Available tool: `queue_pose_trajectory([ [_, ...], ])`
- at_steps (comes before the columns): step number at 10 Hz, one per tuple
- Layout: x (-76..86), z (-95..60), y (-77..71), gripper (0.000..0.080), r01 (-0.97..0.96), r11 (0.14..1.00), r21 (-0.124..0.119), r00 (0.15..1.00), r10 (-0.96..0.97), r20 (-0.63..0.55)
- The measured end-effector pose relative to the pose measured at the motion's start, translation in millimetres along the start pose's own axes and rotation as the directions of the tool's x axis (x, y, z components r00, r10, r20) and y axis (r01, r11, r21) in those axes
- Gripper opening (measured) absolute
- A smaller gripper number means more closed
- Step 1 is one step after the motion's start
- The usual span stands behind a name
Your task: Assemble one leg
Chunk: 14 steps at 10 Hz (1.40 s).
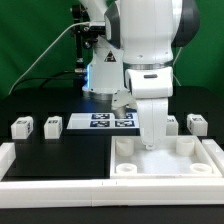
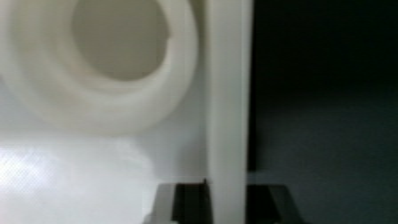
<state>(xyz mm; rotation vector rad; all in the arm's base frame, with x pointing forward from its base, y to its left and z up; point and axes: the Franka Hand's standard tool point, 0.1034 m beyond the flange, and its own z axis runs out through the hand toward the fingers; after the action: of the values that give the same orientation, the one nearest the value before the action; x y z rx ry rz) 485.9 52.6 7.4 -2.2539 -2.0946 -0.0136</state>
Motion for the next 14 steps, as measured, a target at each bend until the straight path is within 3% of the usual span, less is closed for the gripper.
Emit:
queue_pose_trajectory([
  [1,-1.4,0.6,-2.3,0.0168,-0.016,1.0,0.004,1.0,0.016,0.001],
  [3,-2.5,-0.5,-1.6,0.0489,-0.018,1.0,0.002,1.0,0.018,0.001],
  [4,-2.4,-0.6,-1.5,0.0489,-0.018,1.0,0.002,1.0,0.018,0.001],
  [5,-2.1,-1.1,-1.7,0.0597,-0.02,1.0,0.001,1.0,0.02,0.001],
  [6,-2.0,-4.1,-1.4,0.0638,-0.024,1.0,-0.003,1.0,0.024,0.002],
  [9,-0.9,-29.1,-0.9,0.0647,-0.06,0.998,-0.035,0.998,0.06,0.009],
  [12,-5.9,-59.2,-16.7,0.0649,-0.151,0.987,-0.062,0.988,0.152,0.019],
  [14,-9.9,-60.8,-28.9,0.0649,-0.184,0.981,-0.059,0.982,0.186,0.023],
])
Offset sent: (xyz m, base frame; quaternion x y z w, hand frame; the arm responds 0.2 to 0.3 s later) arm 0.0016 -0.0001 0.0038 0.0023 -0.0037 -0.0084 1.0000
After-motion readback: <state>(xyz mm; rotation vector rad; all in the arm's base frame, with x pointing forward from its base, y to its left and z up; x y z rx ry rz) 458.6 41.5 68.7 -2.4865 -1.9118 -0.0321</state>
